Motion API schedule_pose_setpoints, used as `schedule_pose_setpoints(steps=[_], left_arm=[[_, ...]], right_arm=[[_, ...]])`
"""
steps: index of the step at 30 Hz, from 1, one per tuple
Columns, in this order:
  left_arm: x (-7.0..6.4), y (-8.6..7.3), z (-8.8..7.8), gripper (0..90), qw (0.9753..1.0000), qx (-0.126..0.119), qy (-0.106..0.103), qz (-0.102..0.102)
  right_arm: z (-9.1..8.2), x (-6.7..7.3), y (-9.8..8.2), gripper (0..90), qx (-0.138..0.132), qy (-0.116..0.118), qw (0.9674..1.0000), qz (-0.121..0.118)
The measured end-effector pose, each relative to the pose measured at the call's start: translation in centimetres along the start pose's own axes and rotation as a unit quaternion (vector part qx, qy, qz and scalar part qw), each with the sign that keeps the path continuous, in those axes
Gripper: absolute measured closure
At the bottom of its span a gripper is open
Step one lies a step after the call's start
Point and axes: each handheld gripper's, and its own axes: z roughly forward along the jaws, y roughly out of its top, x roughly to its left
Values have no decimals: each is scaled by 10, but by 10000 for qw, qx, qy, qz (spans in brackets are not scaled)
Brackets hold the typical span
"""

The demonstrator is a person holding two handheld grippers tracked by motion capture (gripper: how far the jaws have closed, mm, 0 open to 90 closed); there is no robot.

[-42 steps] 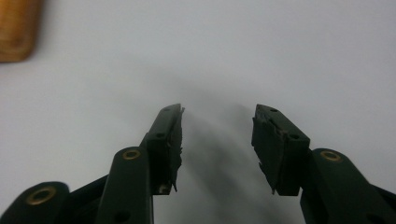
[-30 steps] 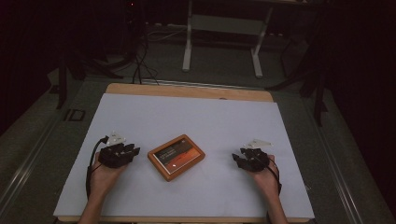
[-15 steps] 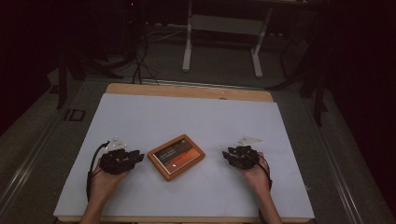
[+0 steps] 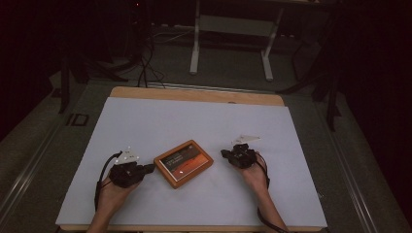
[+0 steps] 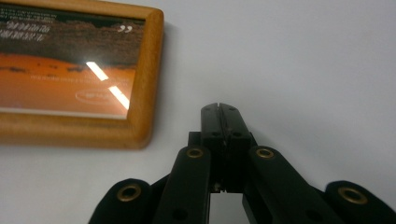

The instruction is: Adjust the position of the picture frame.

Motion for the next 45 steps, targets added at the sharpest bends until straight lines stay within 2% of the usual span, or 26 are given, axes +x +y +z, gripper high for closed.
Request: schedule_pose_setpoints(steps=[4,13,20,23,30,35,41,45], left_arm=[[1,-1,0,900,10000,-39,-45,-64],[2,1,1,900,10000,-53,32,-32],[7,6,7,900,9999,-77,150,-39],[10,9,11,900,9997,-103,188,-100],[17,16,19,900,9995,-98,247,-162],[23,24,28,900,9992,-15,379,-121],[31,35,40,900,9990,-48,402,-173],[36,42,50,900,9991,-118,372,-189]], right_arm=[[11,3,5,898,22,147,9998,92],[28,14,8,900,262,423,9987,-68],[22,15,3,900,302,597,9977,83],[18,16,-2,900,333,626,9975,49],[8,25,-10,900,396,576,9974,-154],[1,33,-16,900,454,616,9967,-263],[-5,45,-20,900,632,684,9938,-611],[-7,53,-23,900,648,701,9922,-798]])
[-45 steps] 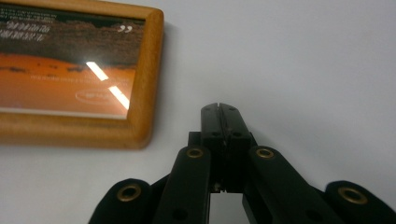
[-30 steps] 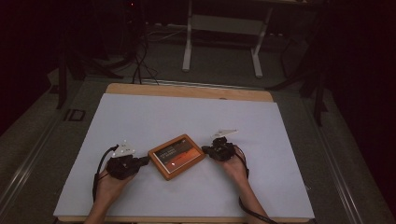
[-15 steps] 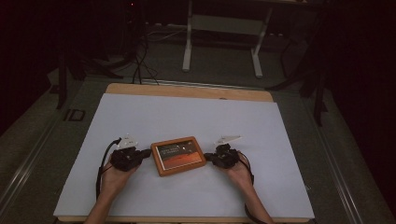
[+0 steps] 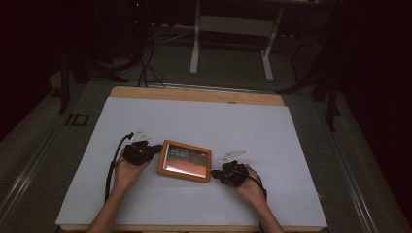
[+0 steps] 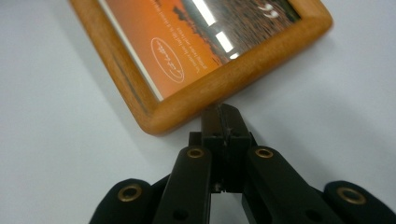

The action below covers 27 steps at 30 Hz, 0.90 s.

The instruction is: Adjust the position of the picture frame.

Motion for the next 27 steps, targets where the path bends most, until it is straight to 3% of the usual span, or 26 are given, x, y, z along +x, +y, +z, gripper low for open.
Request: schedule_pose_setpoints(steps=[5,9,13,19,23,27], left_arm=[[4,9,11,900,10000,-15,-79,-46],[7,9,5,891,9991,-131,-230,-329],[4,8,-13,760,9981,-261,-216,-507],[-6,-10,-39,590,9938,-484,-299,-956],[-14,-26,-47,501,9909,-457,-315,-1222],[-22,-35,-49,349,9890,-358,-236,-1415]], right_arm=[[0,7,0,900,81,120,9997,-188],[-1,5,0,899,57,170,9995,-265],[-7,-4,5,852,-133,73,9998,-153],[-8,-20,20,777,-303,-60,9995,-18],[-2,-27,29,716,-365,-101,9993,13],[3,-32,38,637,-477,-123,9988,61]])
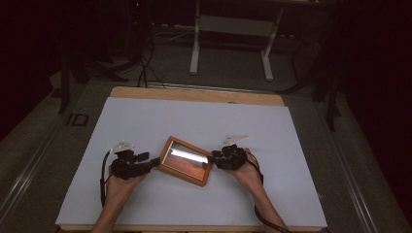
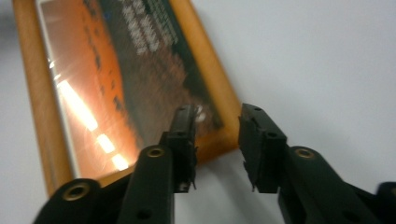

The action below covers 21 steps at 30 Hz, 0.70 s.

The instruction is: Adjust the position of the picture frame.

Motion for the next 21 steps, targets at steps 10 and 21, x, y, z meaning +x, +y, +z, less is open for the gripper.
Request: schedule_pose_setpoints(steps=[10,21], left_arm=[[-10,-12,25,304,9970,432,-573,-272],[-15,-7,38,327,9934,587,-783,-592]], right_arm=[[16,-11,11,487,-26,202,9996,206],[26,-11,10,455,25,586,9980,256]])
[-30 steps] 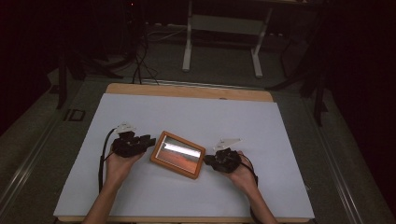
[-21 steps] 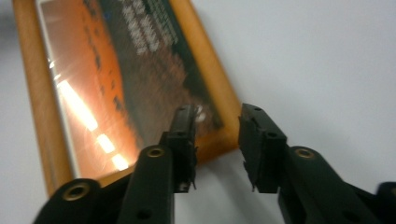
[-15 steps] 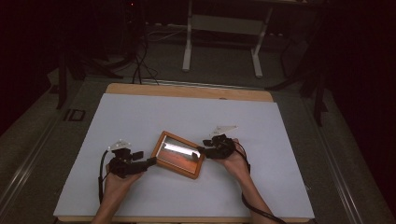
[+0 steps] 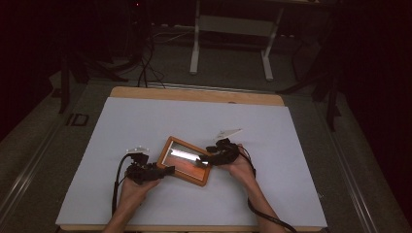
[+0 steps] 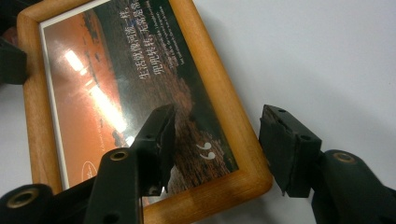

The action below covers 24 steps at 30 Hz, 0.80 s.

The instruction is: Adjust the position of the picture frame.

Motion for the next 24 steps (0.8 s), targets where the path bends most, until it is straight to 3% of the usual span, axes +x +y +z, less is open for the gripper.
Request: schedule_pose_setpoints(steps=[4,6,8,16,18,19,20,24], left_arm=[[1,4,1,337,9999,20,-17,-152],[4,6,-2,396,9994,-92,-147,-315],[3,9,-3,468,9993,-135,-141,-323],[-17,31,-4,543,9998,-132,-66,146],[-29,42,-2,550,9985,-76,-31,535],[-29,42,-2,556,9985,-76,-31,535],[-38,49,-1,556,9972,-49,-20,740],[-49,59,2,588,9946,-10,-72,1035]], right_arm=[[0,0,0,460,1,2,10000,12],[-1,0,-1,466,-33,-3,10000,9],[-3,-1,-2,474,-85,8,10000,9],[-16,0,-5,489,-145,-60,9999,-58],[-19,-1,-5,487,-158,-48,9998,-80],[-19,-1,-5,487,-158,-48,9998,-80],[-22,-1,-5,477,-184,-26,9998,-82],[-30,-2,1,402,-371,45,9992,-167]])
